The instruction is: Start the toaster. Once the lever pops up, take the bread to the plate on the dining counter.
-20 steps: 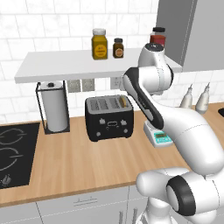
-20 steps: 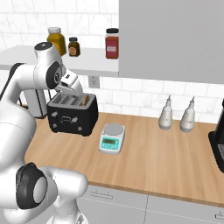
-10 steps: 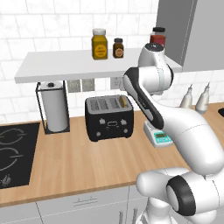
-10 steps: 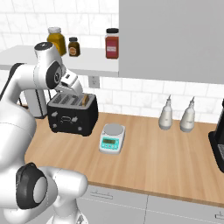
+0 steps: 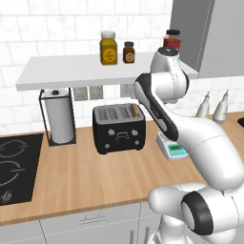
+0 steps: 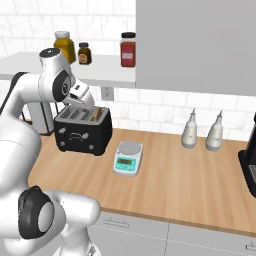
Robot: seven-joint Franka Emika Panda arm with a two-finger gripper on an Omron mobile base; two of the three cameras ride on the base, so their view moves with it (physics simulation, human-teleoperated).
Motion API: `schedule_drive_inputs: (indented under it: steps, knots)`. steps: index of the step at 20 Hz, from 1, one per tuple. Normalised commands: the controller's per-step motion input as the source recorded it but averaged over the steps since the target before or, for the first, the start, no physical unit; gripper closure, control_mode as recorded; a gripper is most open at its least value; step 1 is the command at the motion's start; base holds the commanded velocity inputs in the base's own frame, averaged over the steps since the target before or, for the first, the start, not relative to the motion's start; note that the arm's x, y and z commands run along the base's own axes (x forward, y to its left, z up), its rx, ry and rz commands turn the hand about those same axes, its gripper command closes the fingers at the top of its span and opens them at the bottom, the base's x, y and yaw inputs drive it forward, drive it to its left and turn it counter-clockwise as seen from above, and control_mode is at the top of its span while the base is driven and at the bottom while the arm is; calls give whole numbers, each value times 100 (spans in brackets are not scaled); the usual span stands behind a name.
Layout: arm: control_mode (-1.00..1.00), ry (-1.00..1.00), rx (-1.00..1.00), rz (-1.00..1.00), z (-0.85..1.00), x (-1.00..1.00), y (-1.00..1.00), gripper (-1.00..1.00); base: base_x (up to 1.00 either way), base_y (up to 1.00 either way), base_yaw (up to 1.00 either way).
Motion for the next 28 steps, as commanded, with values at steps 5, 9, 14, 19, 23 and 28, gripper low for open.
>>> schedule_drive_inputs:
  steps: [5, 9, 14, 19, 23, 28]
  knots:
    - [-100, 0, 0, 0, 0, 0, 0, -100, 0, 0, 0]
    - [-100, 0, 0, 0, 0, 0, 0, -100, 0, 0, 0]
    - [-100, 0, 0, 0, 0, 0, 0, -100, 0, 0, 0]
    - [-100, 0, 0, 0, 0, 0, 0, -100, 0, 0, 0]
    - [-100, 0, 0, 0, 0, 0, 0, -100, 0, 0, 0]
    - [-100, 0, 0, 0, 0, 0, 0, -100, 0, 0, 0]
